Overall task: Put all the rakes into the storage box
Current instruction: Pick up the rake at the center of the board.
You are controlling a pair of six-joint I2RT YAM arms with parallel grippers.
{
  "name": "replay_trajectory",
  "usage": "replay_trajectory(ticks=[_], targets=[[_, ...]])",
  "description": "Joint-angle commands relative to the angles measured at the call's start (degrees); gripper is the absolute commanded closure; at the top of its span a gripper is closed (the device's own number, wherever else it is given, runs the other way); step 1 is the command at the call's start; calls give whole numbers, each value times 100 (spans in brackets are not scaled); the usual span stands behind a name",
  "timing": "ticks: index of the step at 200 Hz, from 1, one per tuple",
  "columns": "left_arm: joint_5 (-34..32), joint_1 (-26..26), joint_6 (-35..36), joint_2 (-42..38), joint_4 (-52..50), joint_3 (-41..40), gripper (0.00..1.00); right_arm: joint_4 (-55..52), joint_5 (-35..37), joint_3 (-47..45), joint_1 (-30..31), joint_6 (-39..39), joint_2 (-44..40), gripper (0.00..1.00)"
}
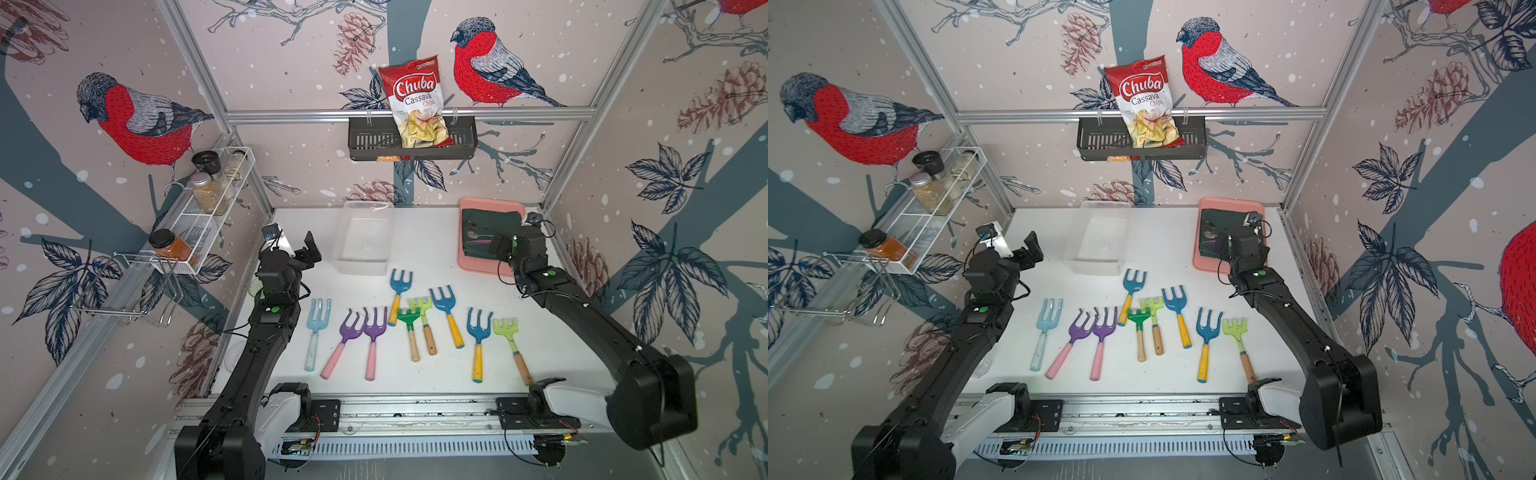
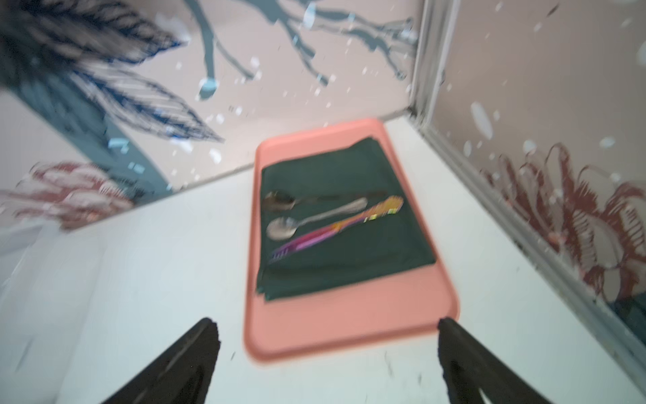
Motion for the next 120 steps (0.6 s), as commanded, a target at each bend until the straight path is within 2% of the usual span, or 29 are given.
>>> replay_trajectory(ticks=[1,24,38,67,120], targets=[[778,-137,-596,-318,-1296,150,4,-1985,-501,-55,365,1466,-417,0],[1257,-375,-1074,-597,-1492,96,4,-2249,-1147,-491,867,2349,-853,0],[1821,-494,-1238,-662,-1316,-121,4,-2351,-1181,-800,1206,2765,-961,2],[2308,-567,-1773,-694,-1183,-484,5,-2389,-1358,-1372,1649,3316,-1061,5],[2566,-611,-1804,-627,-1387,-645,8,-2297,-1767,-2274,2092,3948,-1664,7]])
